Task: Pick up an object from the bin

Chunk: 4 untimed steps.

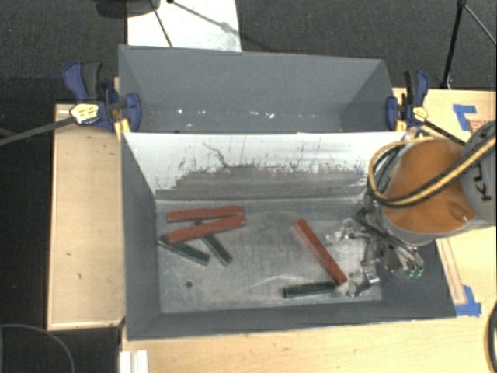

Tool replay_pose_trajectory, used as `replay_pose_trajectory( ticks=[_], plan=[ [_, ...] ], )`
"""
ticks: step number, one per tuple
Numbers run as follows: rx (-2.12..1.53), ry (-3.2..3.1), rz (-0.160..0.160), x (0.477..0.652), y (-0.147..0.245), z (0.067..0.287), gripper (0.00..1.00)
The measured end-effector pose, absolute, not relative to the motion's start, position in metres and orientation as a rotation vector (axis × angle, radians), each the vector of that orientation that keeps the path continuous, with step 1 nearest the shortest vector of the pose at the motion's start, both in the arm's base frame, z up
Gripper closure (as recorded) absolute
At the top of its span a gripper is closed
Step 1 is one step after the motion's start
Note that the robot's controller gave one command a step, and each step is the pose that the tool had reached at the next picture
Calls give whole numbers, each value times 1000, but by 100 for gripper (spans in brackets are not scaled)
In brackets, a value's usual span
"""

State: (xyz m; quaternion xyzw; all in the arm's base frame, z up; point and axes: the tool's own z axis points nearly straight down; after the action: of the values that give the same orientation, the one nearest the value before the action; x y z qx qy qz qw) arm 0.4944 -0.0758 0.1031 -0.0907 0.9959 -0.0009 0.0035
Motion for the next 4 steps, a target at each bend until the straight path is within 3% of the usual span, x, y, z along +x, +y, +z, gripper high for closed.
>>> replay_pose_trajectory(
  ticks=[1,2,3,4],
  plan=[
    [24,3135,-1,486,-91,73,100],
    [19,3139,0,485,-91,72,0],
    [17,3139,-1,485,-91,72,0],
    [357,3112,1,538,-34,75,100]
  ],
)
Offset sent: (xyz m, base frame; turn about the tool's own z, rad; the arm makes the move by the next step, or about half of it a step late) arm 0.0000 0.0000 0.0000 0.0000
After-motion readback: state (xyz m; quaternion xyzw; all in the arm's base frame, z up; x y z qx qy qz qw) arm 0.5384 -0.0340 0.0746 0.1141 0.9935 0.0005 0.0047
